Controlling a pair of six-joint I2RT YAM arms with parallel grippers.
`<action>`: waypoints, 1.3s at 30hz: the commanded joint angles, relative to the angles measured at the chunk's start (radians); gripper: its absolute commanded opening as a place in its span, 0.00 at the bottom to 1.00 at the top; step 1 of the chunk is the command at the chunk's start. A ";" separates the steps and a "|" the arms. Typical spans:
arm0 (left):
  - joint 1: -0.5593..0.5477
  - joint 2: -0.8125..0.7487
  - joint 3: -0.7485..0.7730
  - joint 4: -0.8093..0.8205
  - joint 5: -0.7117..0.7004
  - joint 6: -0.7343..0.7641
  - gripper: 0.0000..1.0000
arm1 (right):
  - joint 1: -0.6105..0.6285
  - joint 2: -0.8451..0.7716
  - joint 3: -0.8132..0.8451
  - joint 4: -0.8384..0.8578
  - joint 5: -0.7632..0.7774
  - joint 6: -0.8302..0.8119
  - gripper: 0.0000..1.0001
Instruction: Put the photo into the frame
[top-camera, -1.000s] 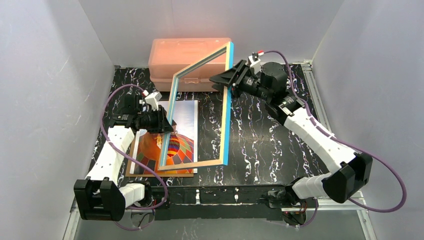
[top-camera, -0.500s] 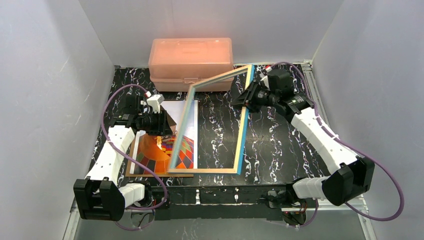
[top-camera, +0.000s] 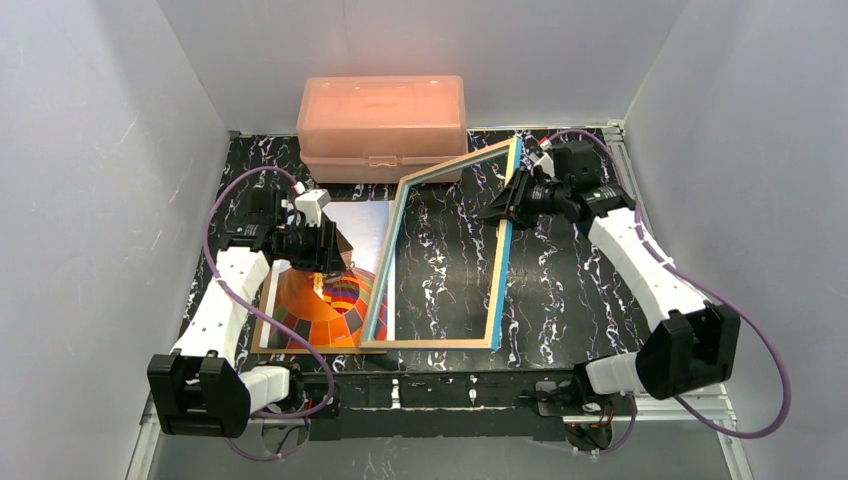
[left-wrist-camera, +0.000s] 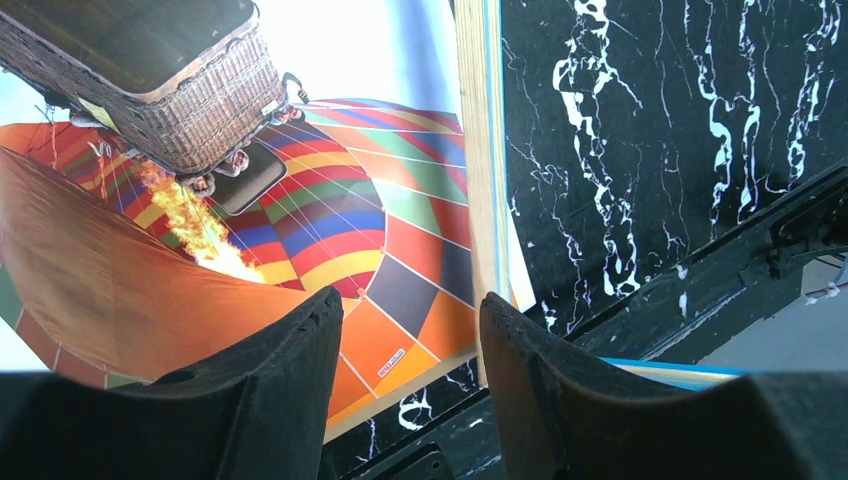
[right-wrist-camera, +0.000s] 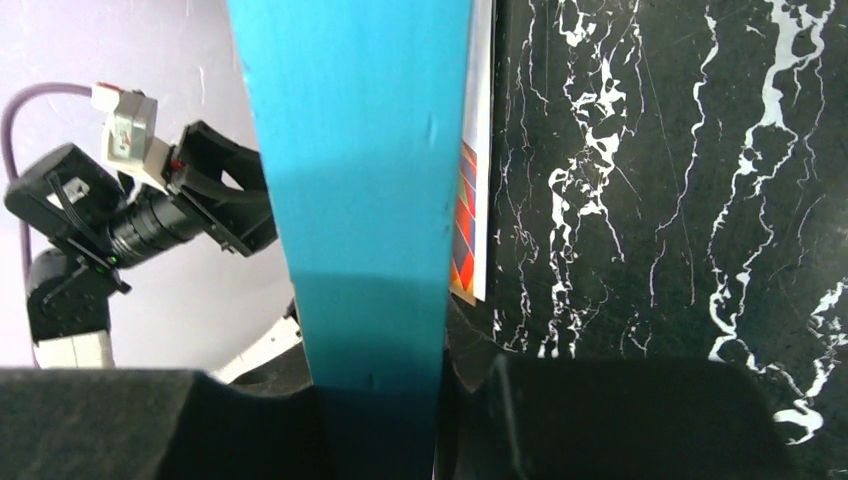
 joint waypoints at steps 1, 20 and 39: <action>0.001 0.010 0.034 -0.038 -0.010 0.034 0.52 | -0.016 0.076 0.145 -0.140 -0.139 -0.205 0.02; 0.006 0.037 0.053 -0.073 0.001 0.088 0.53 | -0.063 0.314 0.321 -0.453 0.222 -0.588 0.23; 0.005 0.353 -0.153 0.260 -0.586 0.449 0.45 | -0.094 0.365 0.229 -0.399 0.359 -0.571 0.30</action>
